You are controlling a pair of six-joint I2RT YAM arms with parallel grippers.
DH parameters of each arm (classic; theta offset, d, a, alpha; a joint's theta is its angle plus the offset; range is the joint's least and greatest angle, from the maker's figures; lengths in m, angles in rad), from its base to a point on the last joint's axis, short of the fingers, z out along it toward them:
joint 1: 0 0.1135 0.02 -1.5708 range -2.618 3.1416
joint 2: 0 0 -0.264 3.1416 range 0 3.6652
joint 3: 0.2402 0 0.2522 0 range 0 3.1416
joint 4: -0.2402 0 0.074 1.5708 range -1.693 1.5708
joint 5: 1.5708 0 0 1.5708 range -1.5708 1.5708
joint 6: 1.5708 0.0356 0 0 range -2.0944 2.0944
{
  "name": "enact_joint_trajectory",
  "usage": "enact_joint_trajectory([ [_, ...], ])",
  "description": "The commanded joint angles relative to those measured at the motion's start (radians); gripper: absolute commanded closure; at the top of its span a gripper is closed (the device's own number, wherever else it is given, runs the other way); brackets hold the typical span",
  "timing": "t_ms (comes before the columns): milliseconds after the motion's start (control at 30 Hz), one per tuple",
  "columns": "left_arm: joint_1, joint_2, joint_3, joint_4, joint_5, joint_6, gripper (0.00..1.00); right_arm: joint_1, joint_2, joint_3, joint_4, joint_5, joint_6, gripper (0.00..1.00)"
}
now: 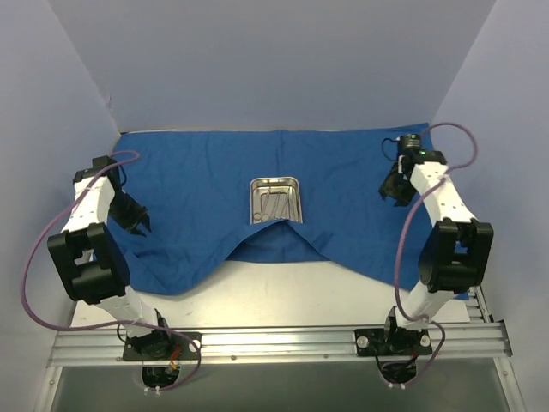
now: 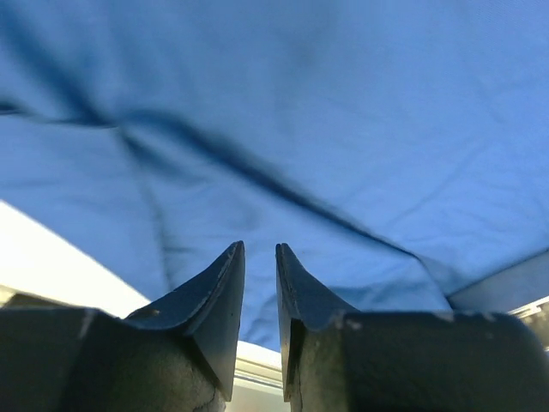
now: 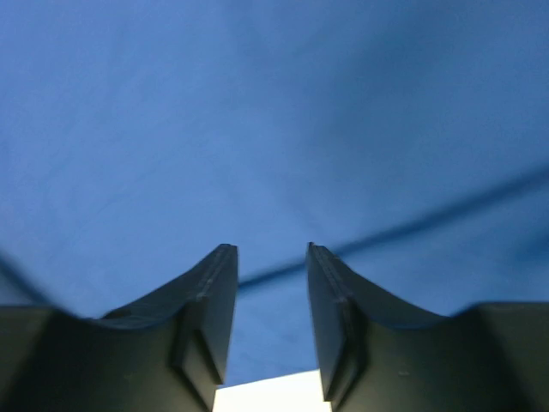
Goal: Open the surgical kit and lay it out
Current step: Open the surgical kit at the center of the board.
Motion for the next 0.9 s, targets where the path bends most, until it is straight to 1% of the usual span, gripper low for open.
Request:
enact_joint_trajectory([
  [0, 0.069, -0.064, -0.027, -0.070, -0.080, 0.010, 0.70, 0.049, 0.071, 0.034, 0.069, -0.153, 0.023, 0.64],
  [33, 0.099, -0.066, -0.045, -0.049, -0.066, 0.027, 0.70, 0.063, 0.087, 0.024, 0.093, -0.196, 0.011, 0.67],
  [67, 0.110, -0.052, -0.045, -0.057, -0.070, 0.033, 0.71, 0.072, 0.102, 0.024, 0.116, -0.264, 0.001, 0.68],
  [133, 0.143, -0.032, -0.036, -0.113, -0.136, 0.029, 0.70, 0.098, 0.139, 0.040, 0.107, -0.282, -0.023, 0.69],
  [267, 0.186, -0.006, -0.031, -0.132, -0.194, 0.006, 0.68, 0.178, 0.143, 0.036, 0.118, -0.296, -0.034, 0.69],
  [300, 0.187, 0.002, -0.022, -0.120, -0.201, 0.004, 0.67, 0.191, 0.142, 0.034, 0.119, -0.303, -0.033, 0.69],
  [333, 0.187, 0.015, -0.011, -0.118, -0.213, 0.003, 0.61, 0.203, 0.139, 0.031, 0.127, -0.308, -0.029, 0.68],
  [367, 0.187, 0.050, 0.022, -0.122, -0.216, 0.004, 0.60, 0.224, 0.136, 0.025, 0.133, -0.311, -0.023, 0.68],
  [467, 0.184, 0.124, 0.081, -0.158, -0.239, 0.003, 0.60, 0.244, 0.127, 0.011, 0.156, -0.323, -0.017, 0.68],
  [667, 0.177, 0.144, 0.075, -0.132, -0.294, -0.005, 0.60, 0.249, 0.125, 0.007, 0.144, -0.323, -0.039, 0.69],
  [867, 0.117, 0.183, 0.088, -0.104, -0.333, -0.026, 0.60, 0.249, 0.154, 0.010, 0.118, -0.340, -0.049, 0.72],
])
